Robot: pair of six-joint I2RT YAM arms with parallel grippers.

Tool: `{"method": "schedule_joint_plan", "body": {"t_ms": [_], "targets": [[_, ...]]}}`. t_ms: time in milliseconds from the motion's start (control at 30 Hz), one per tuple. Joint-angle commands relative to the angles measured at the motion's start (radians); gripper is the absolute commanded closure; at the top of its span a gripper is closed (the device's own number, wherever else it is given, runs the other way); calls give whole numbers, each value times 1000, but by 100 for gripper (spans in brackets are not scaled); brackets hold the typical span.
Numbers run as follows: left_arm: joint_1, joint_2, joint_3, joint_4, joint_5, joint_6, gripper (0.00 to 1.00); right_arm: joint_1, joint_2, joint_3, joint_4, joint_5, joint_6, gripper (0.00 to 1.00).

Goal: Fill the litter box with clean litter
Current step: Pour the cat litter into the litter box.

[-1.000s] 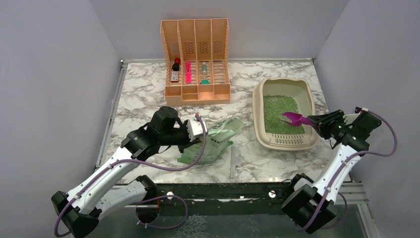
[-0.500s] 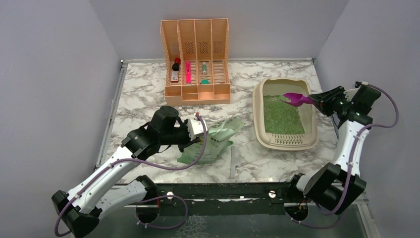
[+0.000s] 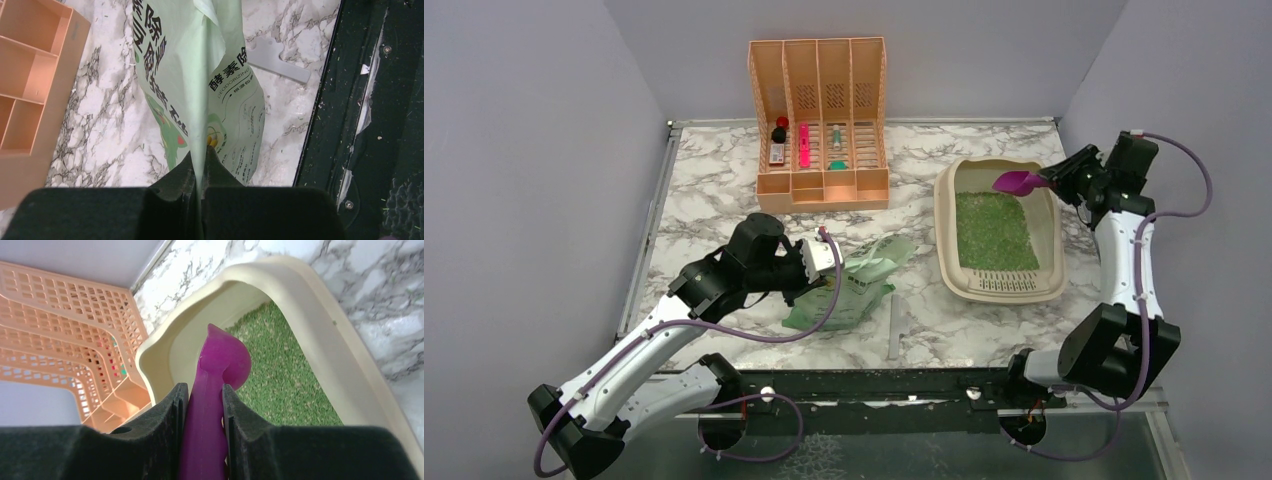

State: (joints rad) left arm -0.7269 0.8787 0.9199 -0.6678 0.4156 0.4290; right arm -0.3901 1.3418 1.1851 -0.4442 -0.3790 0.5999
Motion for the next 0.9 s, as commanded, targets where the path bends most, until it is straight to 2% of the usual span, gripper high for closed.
{"method": "schedule_joint_plan", "body": {"t_ms": [0, 167, 400, 600, 767, 867], "targets": [[-2, -7, 59, 46, 9, -1, 100, 58, -16, 48, 46, 203, -60, 99], [-2, -3, 76, 42, 9, -15, 100, 123, -35, 96, -16, 303, -114, 99], [-1, -2, 70, 43, 15, -26, 100, 127, -175, 78, -172, 165, -130, 99], [-2, 14, 89, 41, 28, -18, 100, 127, -233, 178, -305, -89, -93, 99], [-2, 20, 92, 41, 31, -26, 100, 127, -298, 125, -229, -383, 7, 99], [-1, 19, 94, 41, 34, -33, 100, 127, -321, 104, -234, -436, 28, 99]]}}
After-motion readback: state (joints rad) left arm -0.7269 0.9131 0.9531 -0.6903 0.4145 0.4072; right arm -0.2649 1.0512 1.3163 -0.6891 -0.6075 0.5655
